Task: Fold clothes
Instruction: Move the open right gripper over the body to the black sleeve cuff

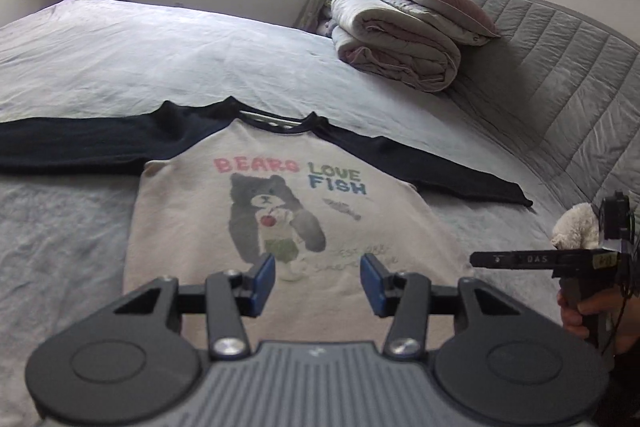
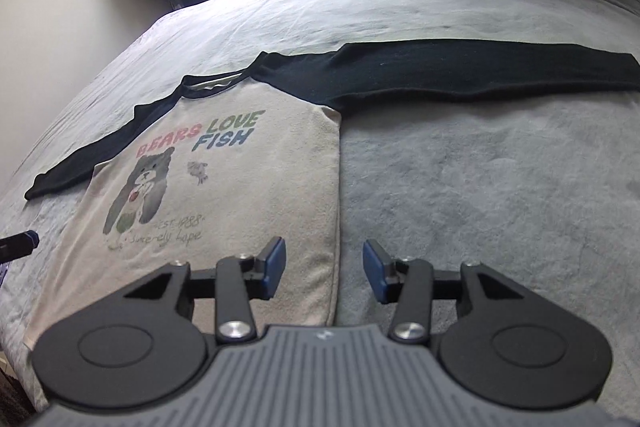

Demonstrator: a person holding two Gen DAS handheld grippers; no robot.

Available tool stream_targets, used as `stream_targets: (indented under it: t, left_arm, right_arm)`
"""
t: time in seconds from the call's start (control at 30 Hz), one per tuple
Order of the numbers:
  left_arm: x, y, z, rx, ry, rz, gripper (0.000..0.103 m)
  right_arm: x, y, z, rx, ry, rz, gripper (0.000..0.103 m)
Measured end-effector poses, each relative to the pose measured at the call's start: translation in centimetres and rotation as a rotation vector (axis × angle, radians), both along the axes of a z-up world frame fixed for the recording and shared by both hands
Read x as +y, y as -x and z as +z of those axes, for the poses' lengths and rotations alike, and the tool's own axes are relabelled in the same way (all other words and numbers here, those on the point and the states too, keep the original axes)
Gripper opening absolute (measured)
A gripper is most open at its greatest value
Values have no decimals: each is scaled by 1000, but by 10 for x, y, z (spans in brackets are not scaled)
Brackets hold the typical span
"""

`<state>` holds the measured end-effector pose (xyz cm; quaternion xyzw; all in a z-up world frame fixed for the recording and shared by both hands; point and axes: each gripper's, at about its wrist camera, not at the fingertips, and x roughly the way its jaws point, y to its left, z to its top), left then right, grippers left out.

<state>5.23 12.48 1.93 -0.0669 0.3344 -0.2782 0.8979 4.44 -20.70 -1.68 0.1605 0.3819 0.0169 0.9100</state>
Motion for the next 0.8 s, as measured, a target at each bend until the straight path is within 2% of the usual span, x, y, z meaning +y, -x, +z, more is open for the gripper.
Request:
stream_targets:
  t: [0.13, 0.2, 0.23, 0.3, 0.33, 0.37, 0.4, 0.5, 0.6, 0.63, 0.67, 0.73, 0.8]
  left_arm:
    - [-53, -12, -25, -25, 21, -138, 46]
    - [-74, -15, -41, -29, 39, -199, 45]
    - [-82, -15, -49, -30, 32, -219, 45]
    - [-97, -17, -66, -9, -26, -242, 45]
    - [-102, -15, -75, -7, -65, -243, 40]
    - [-104, -9, -78, -51, -85, -248, 40]
    - [-105, -5, -79, -74, -104, -255, 40]
    - [-105, -3, -76, -84, -122, -263, 41]
    - [-104, -5, -70, -69, -106, -264, 43]
    - [-104, -6, -68, -66, -93, -265, 42]
    - [-104, -5, -65, -69, -73, -274, 42]
    - [-106, -2, -62, -86, -48, -298, 43]
    - [-110, 3, -63, -97, -57, -332, 43]
  right_arm:
    - [-8, -6, -14, -17, -85, -2, 45]
    - [-1, -10, -19, -21, -84, 30, 30]
    - [4, -12, -22, -16, -69, 50, 11]
    - [12, -10, -16, -29, -5, 41, 9]
    - [13, -3, -6, -61, 48, 12, 9]
    - [12, 1, -1, -93, 76, 0, 8]
    - [8, -1, -3, -80, 70, 4, 8]
    - [1, -8, -16, -28, 14, 1, 12]
    - [-6, -4, -14, -5, -64, -19, 26]
    - [-9, -1, -11, 4, -85, -28, 38]
    - [-12, 6, -8, 11, -102, -34, 46]
    - [-15, 22, -4, 38, -131, -38, 46]
    - [-15, 37, -4, 80, -150, -32, 46]
